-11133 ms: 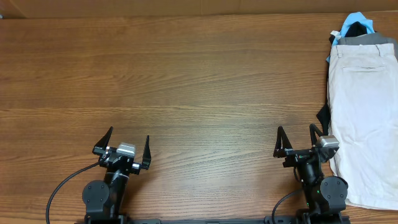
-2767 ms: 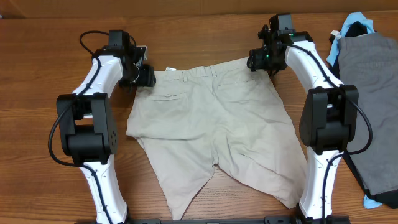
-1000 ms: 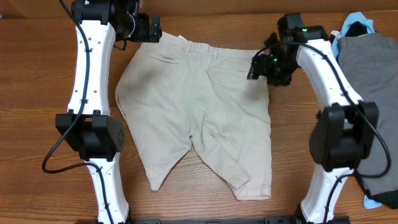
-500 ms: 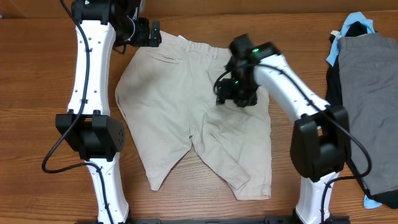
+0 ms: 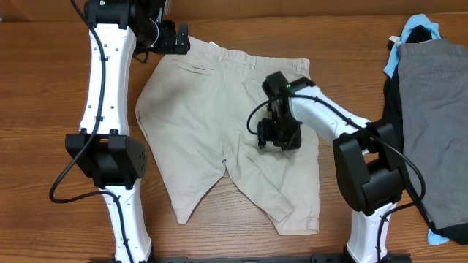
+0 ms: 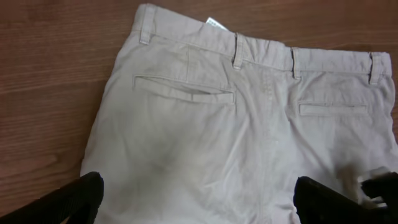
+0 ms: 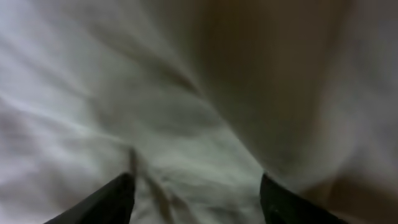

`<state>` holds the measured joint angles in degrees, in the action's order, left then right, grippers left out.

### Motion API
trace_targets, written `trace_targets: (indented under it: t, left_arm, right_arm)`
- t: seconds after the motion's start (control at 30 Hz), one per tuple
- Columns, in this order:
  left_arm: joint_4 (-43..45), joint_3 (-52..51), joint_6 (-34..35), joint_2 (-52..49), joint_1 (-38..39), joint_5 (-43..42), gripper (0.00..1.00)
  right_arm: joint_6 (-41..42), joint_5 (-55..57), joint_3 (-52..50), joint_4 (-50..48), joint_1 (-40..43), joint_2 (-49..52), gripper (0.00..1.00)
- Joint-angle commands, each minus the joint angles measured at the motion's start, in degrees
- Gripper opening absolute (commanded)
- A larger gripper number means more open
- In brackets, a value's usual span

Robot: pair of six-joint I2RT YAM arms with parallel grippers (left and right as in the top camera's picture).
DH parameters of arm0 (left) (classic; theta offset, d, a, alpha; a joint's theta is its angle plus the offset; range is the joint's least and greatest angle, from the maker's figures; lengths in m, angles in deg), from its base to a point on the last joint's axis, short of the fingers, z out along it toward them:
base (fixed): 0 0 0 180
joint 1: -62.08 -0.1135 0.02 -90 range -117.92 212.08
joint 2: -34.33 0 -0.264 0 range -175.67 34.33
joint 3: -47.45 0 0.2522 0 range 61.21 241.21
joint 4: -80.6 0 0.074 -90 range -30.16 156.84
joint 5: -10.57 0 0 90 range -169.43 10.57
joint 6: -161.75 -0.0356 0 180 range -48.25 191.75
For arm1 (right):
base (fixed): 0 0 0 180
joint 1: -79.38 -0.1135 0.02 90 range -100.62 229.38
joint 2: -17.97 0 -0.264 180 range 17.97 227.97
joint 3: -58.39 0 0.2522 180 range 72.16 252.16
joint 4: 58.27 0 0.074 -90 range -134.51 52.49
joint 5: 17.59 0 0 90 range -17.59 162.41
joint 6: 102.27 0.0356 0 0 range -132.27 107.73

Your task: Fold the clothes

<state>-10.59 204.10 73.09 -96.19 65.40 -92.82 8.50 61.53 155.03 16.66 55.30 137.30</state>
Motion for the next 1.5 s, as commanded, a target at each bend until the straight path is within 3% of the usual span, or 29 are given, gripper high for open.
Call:
trace_targets:
  t: [0.0,0.4,0.57,0.8,0.9,0.97,1.03,1.3,1.47]
  left_arm:
    - [1.2,1.2,-0.1,1.4,0.7,0.3,1.00]
    - [7.9,-1.1,-4.1,0.6,4.8,2.4,1.00]
    - [10.7,-1.1,-6.1,-1.6,6.1,2.7,1.00]
    - [16.0,-1.1,-6.8,-7.9,6.6,4.2,1.00]
    - [17.9,-1.1,-8.2,-11.3,6.6,4.2,1.00]
    - [18.9,-1.1,-8.2,-13.0,6.6,4.2,1.00]
    - [19.9,-1.1,-8.5,-14.4,6.5,4.2,1.00]
    - [20.1,-1.1,-9.1,-18.1,6.4,7.9,1.00]
    - [18.0,-1.1,-9.0,-19.9,6.4,7.9,0.91]
  right_arm:
    - [0.5,0.8,-4.3,-2.7,1.6,-0.3,0.66]
    - [-2.3,7.6,-7.1,-11.9,16.2,-0.3,0.61]
    - [-7.4,3.9,-7.1,-22.5,24.1,-0.3,0.60]
    - [-8.6,-2.0,-6.2,-36.2,29.9,-0.3,0.59]
    - [-10.8,-5.6,-2.6,-33.3,29.9,-0.4,0.63]
    - [-12.1,-9.3,1.0,-29.0,29.6,-0.6,0.82]
    - [-13.4,-12.8,5.0,-24.2,29.1,-1.1,0.88]
    - [-13.8,-14.3,16.2,-8.3,26.0,-5.7,0.92]
    - [-13.8,-13.8,16.4,-4.9,24.0,-7.5,0.91]
